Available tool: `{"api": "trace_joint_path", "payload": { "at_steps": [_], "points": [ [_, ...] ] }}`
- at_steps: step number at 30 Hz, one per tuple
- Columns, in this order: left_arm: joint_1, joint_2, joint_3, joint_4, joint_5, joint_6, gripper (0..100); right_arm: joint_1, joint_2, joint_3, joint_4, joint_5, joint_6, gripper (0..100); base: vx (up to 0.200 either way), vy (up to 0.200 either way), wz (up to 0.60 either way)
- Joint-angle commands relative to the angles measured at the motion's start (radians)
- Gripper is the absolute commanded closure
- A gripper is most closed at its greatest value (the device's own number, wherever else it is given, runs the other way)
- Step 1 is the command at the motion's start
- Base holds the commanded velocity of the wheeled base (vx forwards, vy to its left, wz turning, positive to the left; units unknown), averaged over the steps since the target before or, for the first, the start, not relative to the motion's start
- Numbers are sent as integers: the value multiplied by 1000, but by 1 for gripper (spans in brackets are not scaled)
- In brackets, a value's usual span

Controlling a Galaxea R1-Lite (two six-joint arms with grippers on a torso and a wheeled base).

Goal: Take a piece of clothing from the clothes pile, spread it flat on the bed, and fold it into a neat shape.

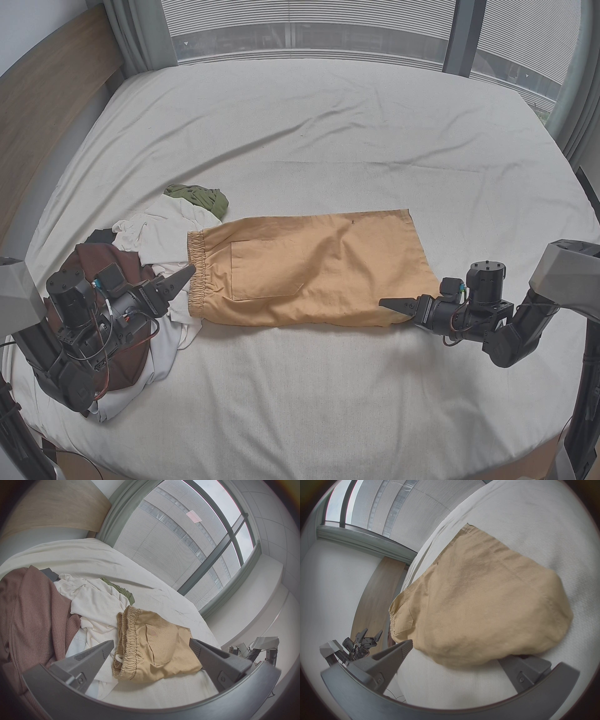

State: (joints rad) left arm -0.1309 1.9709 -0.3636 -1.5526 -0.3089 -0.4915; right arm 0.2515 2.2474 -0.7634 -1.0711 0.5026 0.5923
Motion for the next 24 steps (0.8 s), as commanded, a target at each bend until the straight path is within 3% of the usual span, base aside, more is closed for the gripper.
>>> {"api": "trace_joint_path", "payload": {
  "at_steps": [1, 14, 24],
  "points": [
    [0, 0, -5, -3, 1, -1, 0, 25, 47, -37, -3, -25, 1, 0, 0, 0, 0],
    [2, -1, -6, -3, 1, -4, 0, 68, 104, -143, -12, -137, 1, 0, 0, 0, 0],
    [2, -1, -6, -3, 2, -6, 0, 69, 110, -168, -13, -170, 3, 0, 0, 0, 0]
  ]
}}
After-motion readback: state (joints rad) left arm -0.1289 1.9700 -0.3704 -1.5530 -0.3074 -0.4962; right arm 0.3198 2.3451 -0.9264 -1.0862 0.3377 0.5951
